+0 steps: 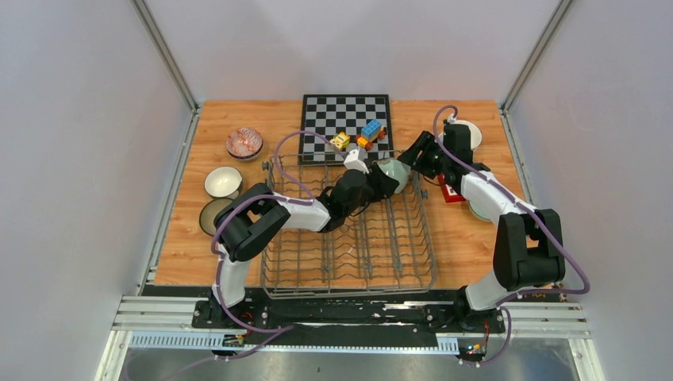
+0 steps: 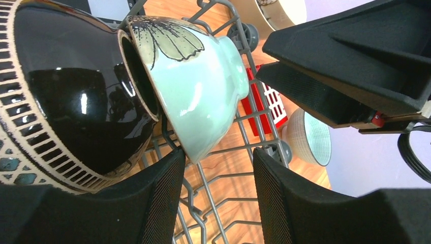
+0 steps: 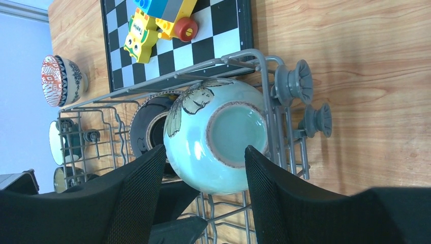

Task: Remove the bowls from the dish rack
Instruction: Pick up the bowl from the dish rack.

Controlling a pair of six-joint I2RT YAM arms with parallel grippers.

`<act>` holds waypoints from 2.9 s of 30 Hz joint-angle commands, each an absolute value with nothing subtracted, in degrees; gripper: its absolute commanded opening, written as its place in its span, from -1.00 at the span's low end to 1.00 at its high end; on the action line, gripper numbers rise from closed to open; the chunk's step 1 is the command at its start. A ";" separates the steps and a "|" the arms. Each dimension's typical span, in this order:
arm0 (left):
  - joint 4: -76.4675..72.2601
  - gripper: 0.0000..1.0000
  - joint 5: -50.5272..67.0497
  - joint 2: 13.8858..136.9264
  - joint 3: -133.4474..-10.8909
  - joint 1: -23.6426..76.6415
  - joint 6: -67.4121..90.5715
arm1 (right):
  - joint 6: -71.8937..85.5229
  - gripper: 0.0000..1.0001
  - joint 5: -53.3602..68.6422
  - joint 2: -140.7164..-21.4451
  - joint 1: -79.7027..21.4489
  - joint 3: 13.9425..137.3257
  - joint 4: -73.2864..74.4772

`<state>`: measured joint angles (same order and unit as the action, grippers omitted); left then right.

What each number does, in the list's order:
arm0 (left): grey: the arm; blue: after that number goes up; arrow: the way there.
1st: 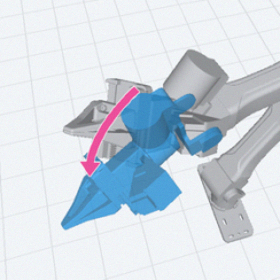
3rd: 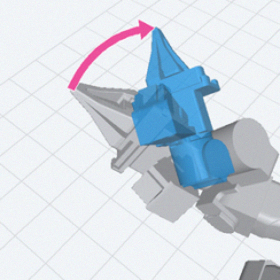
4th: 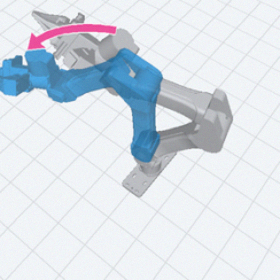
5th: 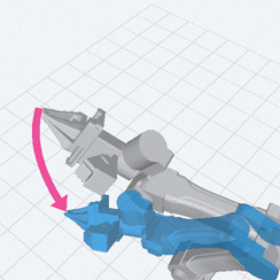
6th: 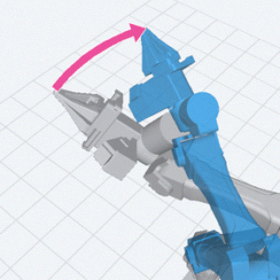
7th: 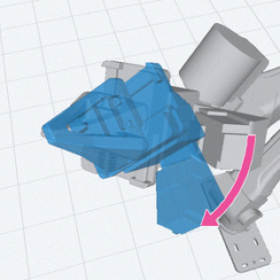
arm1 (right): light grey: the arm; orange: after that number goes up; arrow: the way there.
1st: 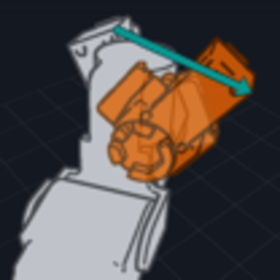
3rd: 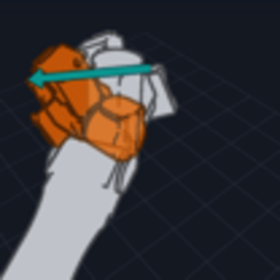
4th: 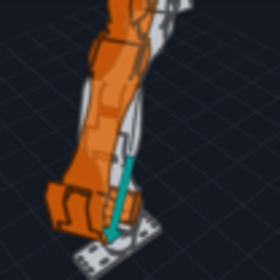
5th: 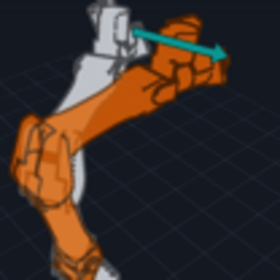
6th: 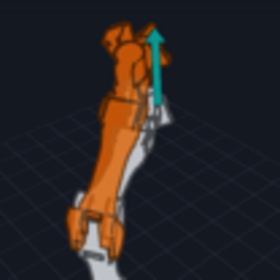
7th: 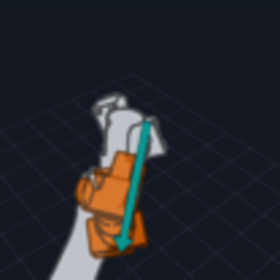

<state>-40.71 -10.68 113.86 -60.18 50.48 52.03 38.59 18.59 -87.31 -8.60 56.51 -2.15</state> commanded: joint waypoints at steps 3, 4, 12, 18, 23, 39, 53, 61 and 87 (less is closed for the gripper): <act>-44.50 0.01 -9.69 114.85 -62.71 50.62 49.46 | 38.69 0.22 19.42 -88.65 -7.29 56.27 -2.29; -44.74 -0.01 -9.58 114.85 -62.81 50.62 49.29 | 38.71 0.21 19.50 -88.75 -7.29 56.25 -2.29; -45.26 -0.07 -9.36 115.39 -63.86 50.58 47.87 | 38.04 0.14 20.46 -89.59 -7.28 56.93 -2.29; -45.58 -0.11 -8.28 116.72 -65.16 50.53 47.38 | 37.67 0.04 20.99 -90.08 -7.29 56.91 -2.29; -46.59 -0.16 -7.33 117.85 -66.11 50.32 47.42 | 37.25 -0.01 21.16 -90.14 -7.29 56.79 -1.96; -50.04 -0.46 -5.77 119.87 -68.12 50.27 46.33 | 36.90 -0.09 21.80 -90.38 -7.29 57.02 -0.80; -53.90 -1.00 -3.78 118.77 -65.54 49.26 45.37 | 35.88 -0.06 21.18 -88.83 -7.29 58.39 2.04; -56.75 -1.00 -1.71 117.88 -63.99 48.91 45.00 | 35.40 0.10 20.61 -86.31 -7.21 59.33 4.34; -61.37 -1.00 2.82 114.38 -61.08 48.45 47.06 | 35.97 0.42 20.83 -77.29 -6.83 61.03 9.31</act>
<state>-54.15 1.10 117.58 -61.67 48.60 46.50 36.16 20.16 -79.31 -7.09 60.69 7.60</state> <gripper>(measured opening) 0.030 0.709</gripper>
